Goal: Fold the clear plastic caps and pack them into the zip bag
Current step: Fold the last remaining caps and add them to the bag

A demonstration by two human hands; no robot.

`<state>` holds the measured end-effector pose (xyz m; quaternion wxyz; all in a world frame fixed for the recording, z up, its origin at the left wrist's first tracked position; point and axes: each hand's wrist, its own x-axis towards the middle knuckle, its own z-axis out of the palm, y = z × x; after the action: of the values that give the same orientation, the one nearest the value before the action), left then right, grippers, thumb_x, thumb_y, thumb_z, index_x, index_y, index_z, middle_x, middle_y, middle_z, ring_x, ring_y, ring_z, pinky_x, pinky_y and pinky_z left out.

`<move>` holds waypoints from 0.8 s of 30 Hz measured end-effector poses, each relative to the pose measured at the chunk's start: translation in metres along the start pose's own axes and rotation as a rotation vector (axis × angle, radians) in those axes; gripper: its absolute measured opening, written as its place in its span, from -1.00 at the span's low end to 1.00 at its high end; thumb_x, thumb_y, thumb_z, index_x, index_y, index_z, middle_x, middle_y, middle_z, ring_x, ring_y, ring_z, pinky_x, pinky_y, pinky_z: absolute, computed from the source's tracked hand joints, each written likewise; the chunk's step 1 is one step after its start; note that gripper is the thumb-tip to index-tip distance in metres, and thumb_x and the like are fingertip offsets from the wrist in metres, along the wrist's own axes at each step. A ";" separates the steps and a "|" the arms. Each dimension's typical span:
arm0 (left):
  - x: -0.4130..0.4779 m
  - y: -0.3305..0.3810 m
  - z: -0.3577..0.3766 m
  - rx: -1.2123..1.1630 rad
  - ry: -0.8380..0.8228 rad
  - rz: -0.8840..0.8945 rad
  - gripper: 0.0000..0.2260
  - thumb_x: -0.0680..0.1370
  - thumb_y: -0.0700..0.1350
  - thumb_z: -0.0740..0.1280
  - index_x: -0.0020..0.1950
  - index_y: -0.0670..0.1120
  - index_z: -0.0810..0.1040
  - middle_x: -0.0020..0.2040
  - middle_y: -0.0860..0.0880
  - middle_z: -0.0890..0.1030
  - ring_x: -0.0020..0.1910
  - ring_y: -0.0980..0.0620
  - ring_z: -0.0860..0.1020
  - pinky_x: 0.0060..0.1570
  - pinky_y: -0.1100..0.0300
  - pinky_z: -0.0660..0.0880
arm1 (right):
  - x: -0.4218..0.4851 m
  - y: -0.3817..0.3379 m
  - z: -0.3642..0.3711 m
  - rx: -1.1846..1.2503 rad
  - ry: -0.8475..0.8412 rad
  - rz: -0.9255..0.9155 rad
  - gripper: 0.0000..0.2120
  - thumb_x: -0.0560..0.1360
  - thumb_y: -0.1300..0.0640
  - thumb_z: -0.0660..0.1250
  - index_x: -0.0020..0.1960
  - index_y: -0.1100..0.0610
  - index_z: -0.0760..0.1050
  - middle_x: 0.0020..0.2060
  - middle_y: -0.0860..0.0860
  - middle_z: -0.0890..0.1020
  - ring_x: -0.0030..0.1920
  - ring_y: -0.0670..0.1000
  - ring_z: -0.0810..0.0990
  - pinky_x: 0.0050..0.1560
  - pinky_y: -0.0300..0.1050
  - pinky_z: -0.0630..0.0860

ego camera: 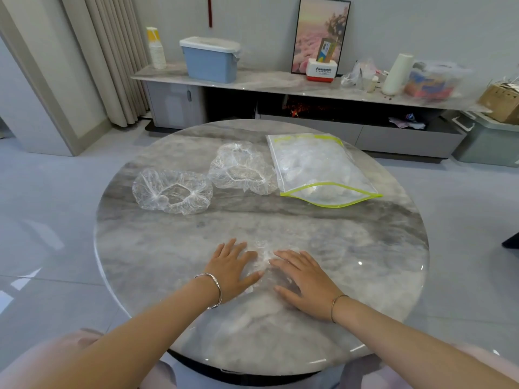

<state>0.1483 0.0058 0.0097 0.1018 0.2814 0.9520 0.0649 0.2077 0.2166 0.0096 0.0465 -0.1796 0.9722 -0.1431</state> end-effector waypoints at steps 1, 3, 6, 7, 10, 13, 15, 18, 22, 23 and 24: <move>-0.001 0.000 -0.005 0.023 0.028 -0.010 0.04 0.17 0.52 -0.49 0.42 0.11 0.28 0.44 0.00 0.26 0.46 -0.03 0.13 0.43 0.13 0.01 | -0.001 0.001 -0.001 -0.010 0.016 -0.025 -0.44 0.52 -0.24 0.05 0.48 -0.09 0.17 0.49 -0.18 0.12 0.49 -0.18 -0.02 0.45 -0.24 -0.30; -0.002 -0.001 -0.012 0.034 0.067 -0.042 -0.13 0.32 0.42 -0.37 0.32 0.05 0.42 0.27 0.01 0.42 0.29 0.01 0.32 0.28 0.19 0.19 | -0.004 0.002 -0.003 -0.016 0.021 -0.064 -0.45 0.52 -0.25 0.07 0.46 -0.10 0.21 0.48 -0.17 0.15 0.48 -0.18 0.03 0.49 -0.17 -0.23; -0.004 -0.002 -0.017 -0.012 0.019 -0.069 -0.55 0.59 0.22 -0.02 0.17 0.01 0.53 0.11 0.00 0.55 0.15 0.01 0.45 0.07 0.17 0.32 | -0.010 0.001 -0.006 -0.022 0.002 -0.096 -0.46 0.51 -0.27 0.07 0.44 -0.12 0.25 0.48 -0.16 0.17 0.48 -0.15 0.06 0.49 -0.16 -0.20; -0.007 -0.001 -0.018 -0.053 0.010 -0.070 -0.62 0.61 0.16 0.05 0.12 0.01 0.56 0.06 0.01 0.58 0.11 0.02 0.48 0.03 0.18 0.35 | -0.012 0.002 -0.006 -0.020 -0.011 -0.105 -0.45 0.51 -0.28 0.07 0.45 -0.12 0.24 0.48 -0.16 0.17 0.49 -0.15 0.05 0.48 -0.18 -0.22; -0.014 0.002 -0.021 -0.117 0.007 -0.054 -0.70 0.61 0.10 0.12 0.03 0.00 0.59 0.02 0.04 0.58 0.08 0.05 0.48 -0.01 0.19 0.40 | -0.018 0.003 -0.005 -0.031 -0.058 -0.128 -0.35 0.46 -0.33 0.12 0.48 -0.09 0.20 0.46 -0.16 0.20 0.47 -0.17 0.07 0.47 -0.21 -0.24; -0.014 0.001 -0.017 -0.061 0.112 0.017 -0.71 0.58 0.13 0.12 0.06 -0.01 0.51 0.07 0.01 0.47 0.11 0.01 0.43 0.04 0.20 0.36 | -0.018 0.001 -0.004 -0.069 -0.067 -0.140 -0.31 0.47 -0.31 0.17 0.50 -0.04 0.15 0.42 -0.14 0.26 0.44 -0.16 0.13 0.46 -0.23 -0.24; -0.013 0.000 -0.013 -0.052 0.228 0.082 -0.54 0.48 0.27 0.03 0.10 -0.02 0.46 0.08 0.00 0.44 0.11 -0.03 0.43 0.09 0.19 0.34 | -0.016 -0.001 -0.005 -0.079 -0.036 -0.136 -0.32 0.47 -0.28 0.20 0.50 -0.03 0.16 0.38 -0.12 0.31 0.40 -0.12 0.21 0.44 -0.26 -0.23; -0.010 0.002 -0.006 0.015 0.210 0.171 -0.17 0.35 0.51 -0.05 0.39 -0.02 0.35 0.38 -0.04 0.35 0.37 -0.10 0.31 0.37 0.06 0.17 | -0.010 -0.001 -0.004 -0.064 0.062 -0.155 -0.35 0.44 -0.27 0.23 0.46 -0.04 0.24 0.35 -0.09 0.36 0.37 -0.07 0.29 0.44 -0.25 -0.17; -0.011 -0.002 0.004 0.052 -0.129 0.181 0.09 0.09 0.59 -0.24 0.54 0.08 -0.12 0.55 0.10 -0.14 0.52 0.06 -0.17 0.40 0.13 -0.32 | -0.005 -0.001 -0.007 -0.100 -0.010 -0.177 -0.25 0.44 -0.33 0.16 0.52 -0.05 0.09 0.50 -0.12 0.13 0.50 -0.14 -0.01 0.47 -0.16 -0.28; -0.011 -0.003 0.006 0.025 -0.153 0.183 0.12 0.07 0.61 -0.23 0.54 0.09 -0.14 0.54 0.12 -0.14 0.52 0.08 -0.18 0.40 0.15 -0.32 | -0.006 0.000 -0.007 -0.123 -0.056 -0.170 -0.24 0.44 -0.34 0.13 0.53 -0.04 0.05 0.52 -0.13 0.08 0.51 -0.15 -0.06 0.46 -0.16 -0.31; -0.011 -0.003 0.007 0.004 -0.169 0.193 0.12 0.07 0.62 -0.21 0.54 0.09 -0.13 0.54 0.13 -0.14 0.52 0.10 -0.17 0.39 0.16 -0.32 | -0.006 0.001 -0.007 -0.146 -0.083 -0.164 -0.24 0.44 -0.34 0.10 0.54 -0.03 0.03 0.52 -0.13 0.08 0.51 -0.15 -0.05 0.46 -0.18 -0.33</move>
<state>0.1568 -0.0023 0.0041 0.1743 0.3763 0.9087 0.0487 0.2121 0.2218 0.0163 0.0618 -0.2675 0.9592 -0.0677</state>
